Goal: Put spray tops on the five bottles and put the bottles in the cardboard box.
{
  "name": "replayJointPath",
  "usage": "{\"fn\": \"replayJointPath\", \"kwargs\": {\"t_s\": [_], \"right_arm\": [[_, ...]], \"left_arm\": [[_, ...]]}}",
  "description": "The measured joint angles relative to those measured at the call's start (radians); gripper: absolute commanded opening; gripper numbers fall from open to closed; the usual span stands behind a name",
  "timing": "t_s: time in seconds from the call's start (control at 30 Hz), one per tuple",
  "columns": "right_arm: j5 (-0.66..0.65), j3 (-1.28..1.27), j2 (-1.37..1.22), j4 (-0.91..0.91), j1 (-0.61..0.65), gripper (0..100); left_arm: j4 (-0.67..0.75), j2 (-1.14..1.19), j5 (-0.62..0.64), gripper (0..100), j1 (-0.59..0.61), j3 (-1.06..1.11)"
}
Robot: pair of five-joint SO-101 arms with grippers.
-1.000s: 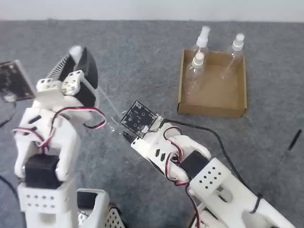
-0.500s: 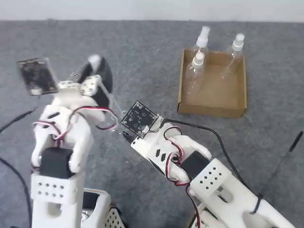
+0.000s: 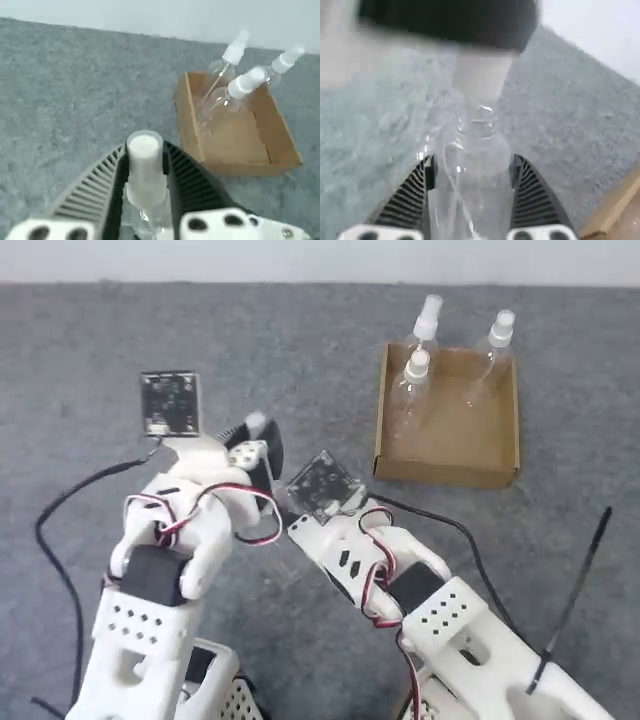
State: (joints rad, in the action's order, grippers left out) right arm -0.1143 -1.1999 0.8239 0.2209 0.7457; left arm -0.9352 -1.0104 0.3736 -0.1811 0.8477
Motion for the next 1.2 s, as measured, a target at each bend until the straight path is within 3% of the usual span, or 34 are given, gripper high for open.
{"fn": "replayJointPath", "kwargs": {"t_s": [0.23, 0.87, 1.0, 1.2], "right_arm": [[0.018, -0.032, 0.0, -0.101, -0.002, 0.6], [0.018, -0.032, 0.005, -0.106, -0.018, 0.6], [0.018, -0.054, 0.006, -0.106, -0.018, 0.6], [0.018, -0.054, 0.006, -0.106, -0.018, 0.6]], "left_arm": [[0.002, 0.0, -0.006, 1, -0.002, 0.005], [-0.002, 0.0, -0.044, 15, -0.055, 0.003], [-0.026, 0.0, -0.046, 21, 0.009, -0.068], [-0.112, 0.0, -0.109, 21, 0.06, -0.175]]}}
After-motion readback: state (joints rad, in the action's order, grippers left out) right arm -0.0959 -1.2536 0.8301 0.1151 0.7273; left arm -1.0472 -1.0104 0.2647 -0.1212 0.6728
